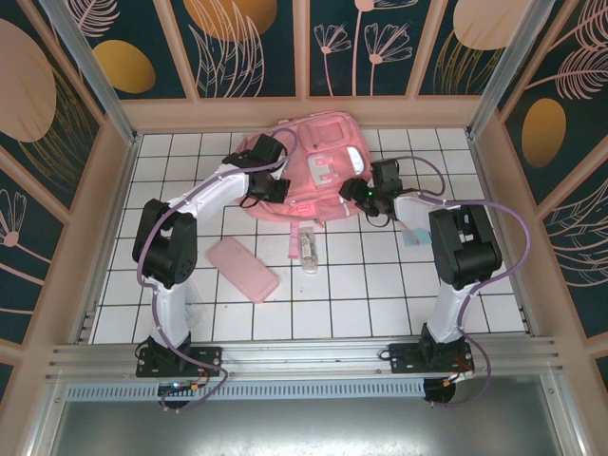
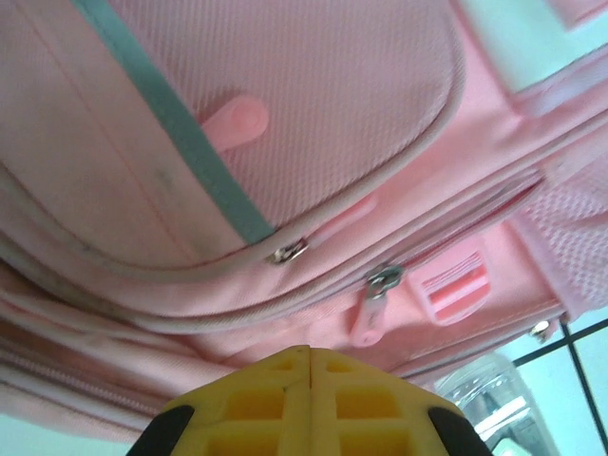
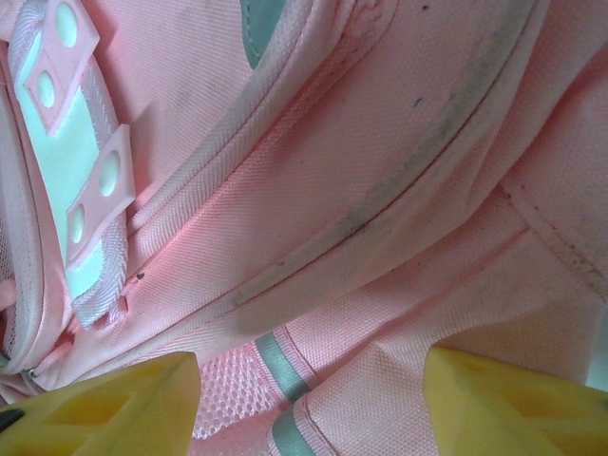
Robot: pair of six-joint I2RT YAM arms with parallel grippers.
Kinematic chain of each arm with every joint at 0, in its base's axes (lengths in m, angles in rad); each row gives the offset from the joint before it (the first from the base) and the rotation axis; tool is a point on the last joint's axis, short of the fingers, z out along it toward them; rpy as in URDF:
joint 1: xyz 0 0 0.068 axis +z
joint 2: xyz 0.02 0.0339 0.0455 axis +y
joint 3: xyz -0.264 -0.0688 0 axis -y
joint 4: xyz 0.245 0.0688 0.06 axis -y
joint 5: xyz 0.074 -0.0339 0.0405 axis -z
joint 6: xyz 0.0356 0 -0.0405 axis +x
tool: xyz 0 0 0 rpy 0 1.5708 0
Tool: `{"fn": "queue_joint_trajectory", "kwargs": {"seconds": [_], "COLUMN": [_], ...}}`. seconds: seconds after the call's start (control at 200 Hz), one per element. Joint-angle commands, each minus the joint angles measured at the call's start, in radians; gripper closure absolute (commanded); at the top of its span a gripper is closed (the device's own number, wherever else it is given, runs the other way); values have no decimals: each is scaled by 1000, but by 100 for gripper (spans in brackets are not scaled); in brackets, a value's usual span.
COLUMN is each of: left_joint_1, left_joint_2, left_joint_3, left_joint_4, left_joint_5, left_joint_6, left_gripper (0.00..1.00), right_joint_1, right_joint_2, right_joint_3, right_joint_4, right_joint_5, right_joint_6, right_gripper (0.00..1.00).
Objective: Pack books, pencil case, and school supplies into a backpack
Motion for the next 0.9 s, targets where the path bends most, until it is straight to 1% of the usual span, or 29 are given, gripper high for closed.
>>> {"fn": "queue_joint_trajectory", "kwargs": {"seconds": [0.0, 0.075, 0.165, 0.21, 0.28, 0.35, 0.435, 0.545, 0.69, 0.831, 0.891], "left_joint_1": [-1, -3, -8, -11, -18, -29, -37, -45, -51, -56, -57], "left_joint_2": [17, 13, 22, 36, 54, 48, 31, 17, 43, 68, 83], "left_joint_3": [-22, -59, -92, -94, -99, -131, -170, -205, -187, -168, -155], "left_joint_4": [-29, 19, 62, 66, 79, 140, 214, 286, 303, 317, 322], "left_joint_5": [54, 107, 115, 113, 123, 149, 166, 140, 139, 114, 123], "left_joint_6": [27, 60, 66, 56, 22, -27, -86, -117, -122, -122, -125], "left_gripper": [100, 100, 77, 68, 61, 56, 54, 54, 55, 55, 55], "right_joint_1": [-40, -44, -43, -43, -43, -41, -40, -37, -36, -34, -32], "right_joint_2": [29, 31, 36, 38, 40, 38, 38, 39, 43, 44, 47], "right_joint_3": [28, 39, 54, 58, 56, 49, 43, 40, 40, 41, 41], "right_joint_4": [-50, -55, -64, -68, -67, -60, -55, -51, -49, -44, -44], "right_joint_5": [60, 59, 55, 53, 53, 51, 47, 43, 38, 32, 30], "right_joint_6": [-41, -52, -61, -62, -61, -55, -52, -50, -48, -44, -44], "right_gripper": [36, 36, 36, 36, 35, 35, 35, 35, 35, 36, 36]}}
